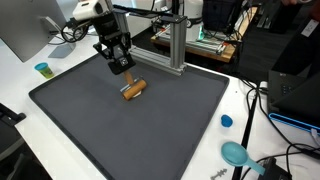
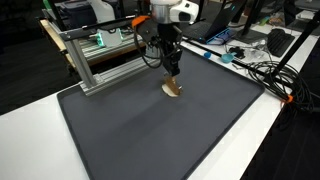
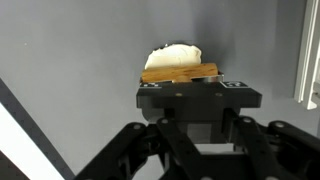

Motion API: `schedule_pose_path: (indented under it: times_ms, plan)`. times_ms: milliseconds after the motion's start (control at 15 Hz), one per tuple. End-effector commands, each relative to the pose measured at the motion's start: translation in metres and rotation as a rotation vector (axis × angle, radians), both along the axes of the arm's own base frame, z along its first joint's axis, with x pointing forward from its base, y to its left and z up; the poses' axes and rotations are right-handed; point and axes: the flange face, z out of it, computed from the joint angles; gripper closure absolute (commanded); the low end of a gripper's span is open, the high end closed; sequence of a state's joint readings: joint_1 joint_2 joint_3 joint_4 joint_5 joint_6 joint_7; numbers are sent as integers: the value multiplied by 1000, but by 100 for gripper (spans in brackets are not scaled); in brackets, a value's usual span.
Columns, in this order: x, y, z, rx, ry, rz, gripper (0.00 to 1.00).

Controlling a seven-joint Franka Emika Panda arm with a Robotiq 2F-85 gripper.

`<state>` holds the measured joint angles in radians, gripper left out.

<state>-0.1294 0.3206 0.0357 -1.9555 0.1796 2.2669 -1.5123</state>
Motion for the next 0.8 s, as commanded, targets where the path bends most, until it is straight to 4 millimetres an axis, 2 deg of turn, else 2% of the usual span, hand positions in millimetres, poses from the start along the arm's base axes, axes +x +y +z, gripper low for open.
schedule_pose_path:
  times_ms: [0, 733]
  plan:
    - [-8, -17, -22, -83, 23, 15, 78]
    - [-16, -18, -32, -203, 16, 6, 78]
